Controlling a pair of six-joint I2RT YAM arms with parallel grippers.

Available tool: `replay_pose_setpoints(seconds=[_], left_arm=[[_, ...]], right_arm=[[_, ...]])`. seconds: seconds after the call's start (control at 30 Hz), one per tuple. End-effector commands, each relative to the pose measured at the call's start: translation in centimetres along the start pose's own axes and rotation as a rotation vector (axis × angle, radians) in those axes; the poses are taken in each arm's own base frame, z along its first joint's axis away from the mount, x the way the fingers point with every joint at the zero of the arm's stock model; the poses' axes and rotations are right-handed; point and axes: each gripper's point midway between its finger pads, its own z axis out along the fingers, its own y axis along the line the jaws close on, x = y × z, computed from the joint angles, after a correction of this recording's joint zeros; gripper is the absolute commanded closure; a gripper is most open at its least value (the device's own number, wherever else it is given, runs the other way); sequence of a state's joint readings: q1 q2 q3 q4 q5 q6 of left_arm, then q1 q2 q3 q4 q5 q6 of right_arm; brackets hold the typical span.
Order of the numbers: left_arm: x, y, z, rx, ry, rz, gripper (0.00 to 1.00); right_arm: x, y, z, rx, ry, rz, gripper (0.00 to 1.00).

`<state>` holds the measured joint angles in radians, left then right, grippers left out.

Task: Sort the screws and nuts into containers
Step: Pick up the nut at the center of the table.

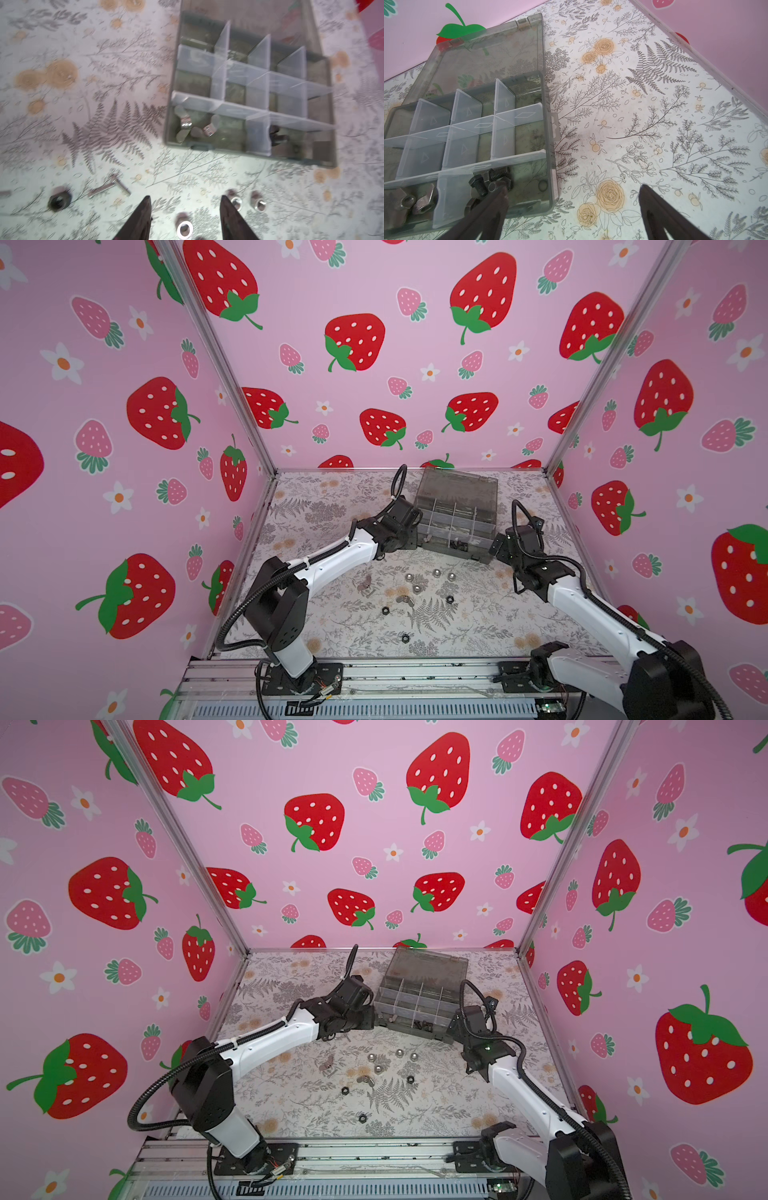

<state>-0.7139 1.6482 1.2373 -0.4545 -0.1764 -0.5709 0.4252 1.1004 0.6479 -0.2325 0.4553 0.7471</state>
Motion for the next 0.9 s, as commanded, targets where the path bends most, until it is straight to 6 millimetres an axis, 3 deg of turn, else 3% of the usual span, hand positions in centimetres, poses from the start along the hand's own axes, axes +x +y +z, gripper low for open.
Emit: replay_pose_setpoints(seconds=[0.0,0.17,0.37,0.57,0.87], left_arm=[[2.3,3.7,-0.7,-0.118,0.04,0.003,0.45],[6.6,7.2,-0.5,-0.2,0.153,-0.001,0.42],[10.1,9.2,-0.5,-0.24,0.254,0.03,0.38],[12.1,10.8,0.1,-0.264,0.348,0.03,0.35],[13.0,11.9,1.2,-0.278,0.401,0.039,0.37]], right_arm=[[0.1,-0.3,0.2,0.017,0.003,0.014,0.0],[0.2,-0.4,0.2,0.017,0.007,0.02,0.0],[0.2,-0.4,0.2,0.017,0.007,0.02,0.0],[0.3,-0.3,0.3,0.019,0.01,0.018,0.0],[0.3,-0.5,0.3,0.026,0.012,0.015,0.0]])
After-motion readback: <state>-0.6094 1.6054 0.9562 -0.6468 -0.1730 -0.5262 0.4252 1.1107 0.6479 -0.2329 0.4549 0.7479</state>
